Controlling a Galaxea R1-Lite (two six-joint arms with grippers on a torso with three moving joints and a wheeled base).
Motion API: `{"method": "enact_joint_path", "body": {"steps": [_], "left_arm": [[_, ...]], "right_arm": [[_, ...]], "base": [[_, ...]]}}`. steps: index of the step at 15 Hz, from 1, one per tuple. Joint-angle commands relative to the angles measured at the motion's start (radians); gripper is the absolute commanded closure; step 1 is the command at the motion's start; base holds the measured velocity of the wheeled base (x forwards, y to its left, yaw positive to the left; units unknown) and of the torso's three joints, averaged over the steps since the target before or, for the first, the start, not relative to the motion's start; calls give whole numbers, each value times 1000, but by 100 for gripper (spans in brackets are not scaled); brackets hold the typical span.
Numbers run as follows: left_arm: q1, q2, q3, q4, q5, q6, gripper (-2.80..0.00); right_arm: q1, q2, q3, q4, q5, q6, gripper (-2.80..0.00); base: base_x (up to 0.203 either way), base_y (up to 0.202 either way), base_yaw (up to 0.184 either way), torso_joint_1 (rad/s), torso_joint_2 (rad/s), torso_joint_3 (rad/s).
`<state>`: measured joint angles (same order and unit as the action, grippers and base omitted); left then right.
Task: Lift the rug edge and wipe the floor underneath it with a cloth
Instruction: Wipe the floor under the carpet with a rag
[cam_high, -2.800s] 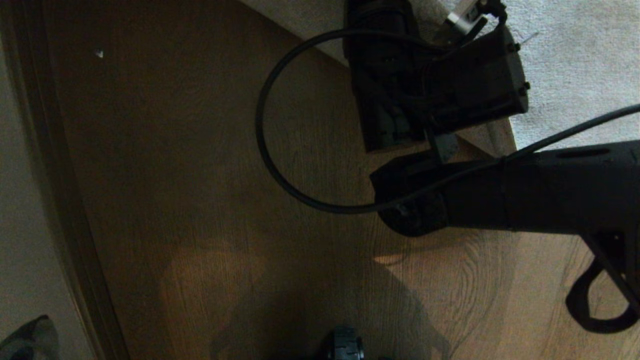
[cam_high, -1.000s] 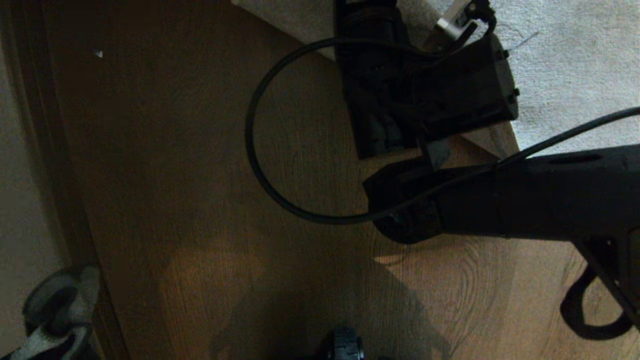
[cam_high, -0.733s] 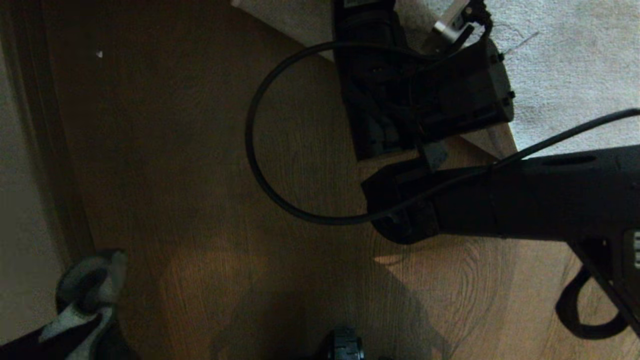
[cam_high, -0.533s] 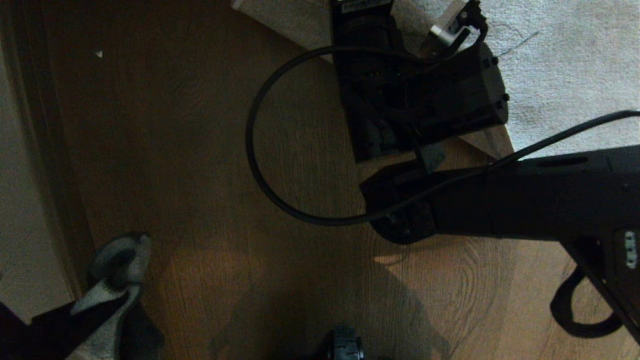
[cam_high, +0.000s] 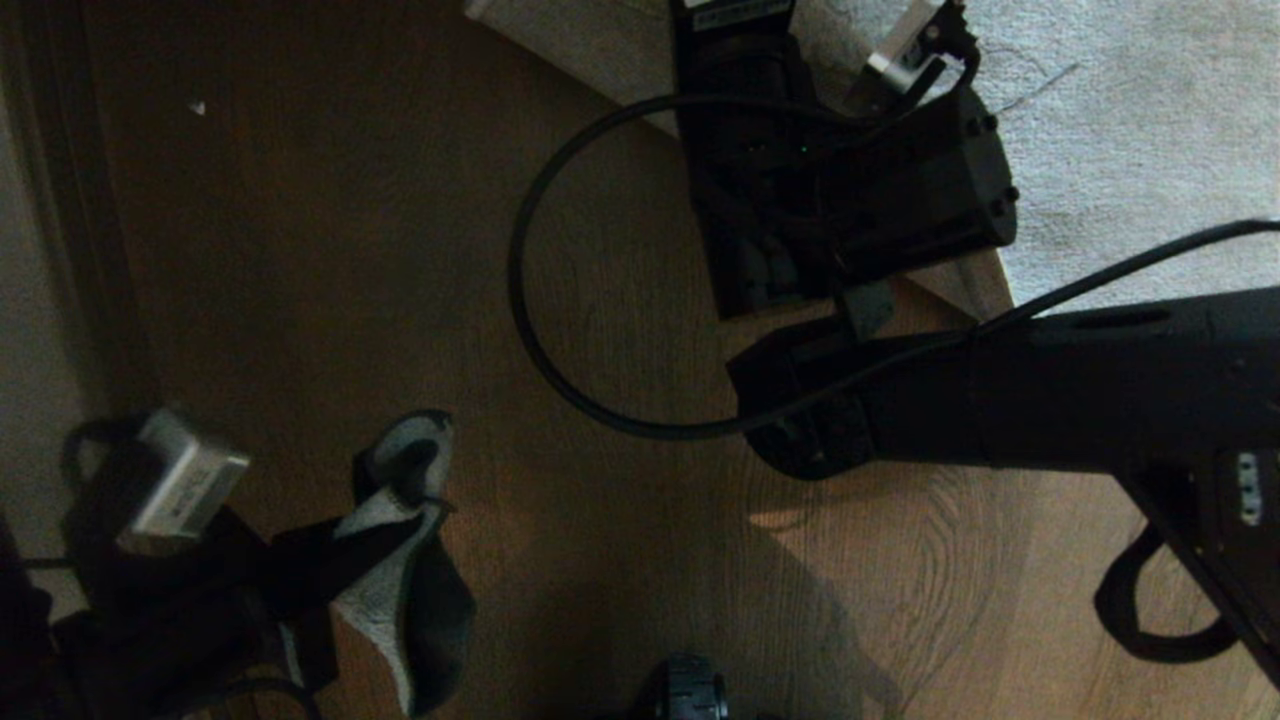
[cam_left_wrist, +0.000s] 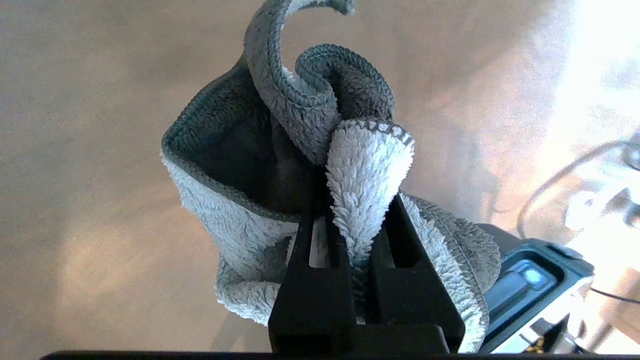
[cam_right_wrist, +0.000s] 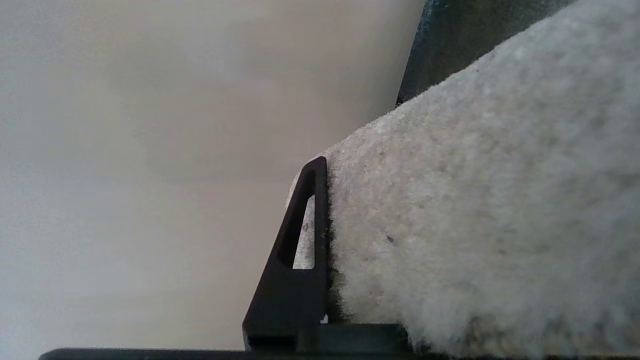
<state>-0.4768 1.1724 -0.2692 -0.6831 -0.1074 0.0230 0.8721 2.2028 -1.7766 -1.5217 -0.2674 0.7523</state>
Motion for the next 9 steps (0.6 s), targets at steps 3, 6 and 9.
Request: {"method": "enact_joint_path", "body": {"steps": [3,6,9], "left_arm": [[-85,216,-56,-126,3,-10,0],[-161,301,-148,-141,22,-67,0],[-274,382,-247,-142,90,-143,0]], "right_arm": [[-8,3,0,-48,-3,5,0],[-22,9,0,-48,-1,7,0],[-36,13,0,-48,-1,7,0]], "base": [[0,0,0,0,0,0],[0,0,0,0,0,0],[0,0,0,0,0,0]]}}
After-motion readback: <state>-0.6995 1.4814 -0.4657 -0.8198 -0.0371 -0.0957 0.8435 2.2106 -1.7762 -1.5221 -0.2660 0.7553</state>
